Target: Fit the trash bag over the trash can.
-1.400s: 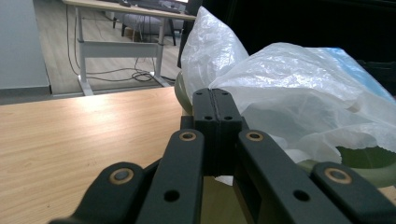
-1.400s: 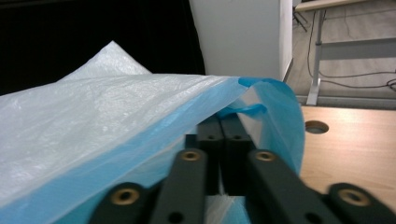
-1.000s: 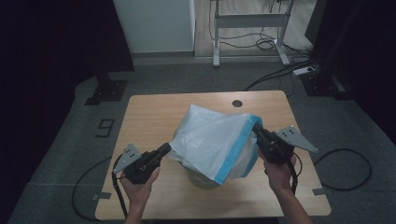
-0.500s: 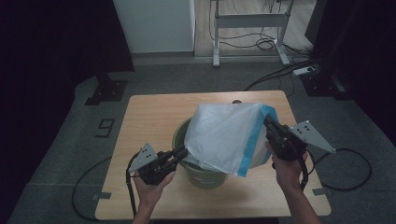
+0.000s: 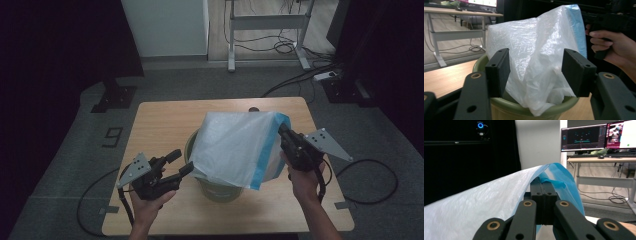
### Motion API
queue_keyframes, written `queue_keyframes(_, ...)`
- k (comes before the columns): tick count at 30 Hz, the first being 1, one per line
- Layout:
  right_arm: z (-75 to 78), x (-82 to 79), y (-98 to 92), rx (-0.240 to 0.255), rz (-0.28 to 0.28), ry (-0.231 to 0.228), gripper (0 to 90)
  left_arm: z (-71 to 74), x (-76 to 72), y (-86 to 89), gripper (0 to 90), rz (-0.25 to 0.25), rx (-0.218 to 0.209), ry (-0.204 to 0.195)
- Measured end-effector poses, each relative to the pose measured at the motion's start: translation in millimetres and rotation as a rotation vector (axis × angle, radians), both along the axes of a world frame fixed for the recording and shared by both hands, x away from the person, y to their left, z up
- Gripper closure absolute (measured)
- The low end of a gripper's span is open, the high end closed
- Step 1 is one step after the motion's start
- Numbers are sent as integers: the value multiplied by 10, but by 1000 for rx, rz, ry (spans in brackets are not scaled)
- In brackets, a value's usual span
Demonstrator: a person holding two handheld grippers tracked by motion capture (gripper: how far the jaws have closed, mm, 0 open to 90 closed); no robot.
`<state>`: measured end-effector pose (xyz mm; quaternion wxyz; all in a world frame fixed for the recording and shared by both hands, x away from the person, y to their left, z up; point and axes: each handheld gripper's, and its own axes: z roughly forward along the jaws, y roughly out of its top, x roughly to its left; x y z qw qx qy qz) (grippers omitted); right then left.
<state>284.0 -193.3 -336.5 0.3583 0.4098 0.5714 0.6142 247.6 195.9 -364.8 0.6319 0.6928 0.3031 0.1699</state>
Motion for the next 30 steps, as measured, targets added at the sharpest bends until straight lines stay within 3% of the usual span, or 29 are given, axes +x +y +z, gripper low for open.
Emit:
queue_keyframes(4, 17, 2, -41, 4, -9, -1, 892, 12, 47, -67, 387, -6, -5, 13)
queue_keyframes(9, 49, -20, -29, 2, 4, -8, 892, 76, 131, -187, 386, -32, 21, 26)
queue_keyframes(17, -6, -52, 169, -8, 84, -7, 892, 106, 241, -311, 362, -74, 59, 62)
queue_keyframes(23, 6, -58, 319, -29, 125, -16, 892, 177, 341, -346, 376, -78, 97, 74)
queue_keyframes(27, 31, -50, 394, -39, 140, -21, 892, 216, 433, -350, 436, -78, 119, 80)
queue_keyframes(30, 40, -52, 434, -47, 149, -24, 892, 200, 484, -346, 581, -80, 118, 85)
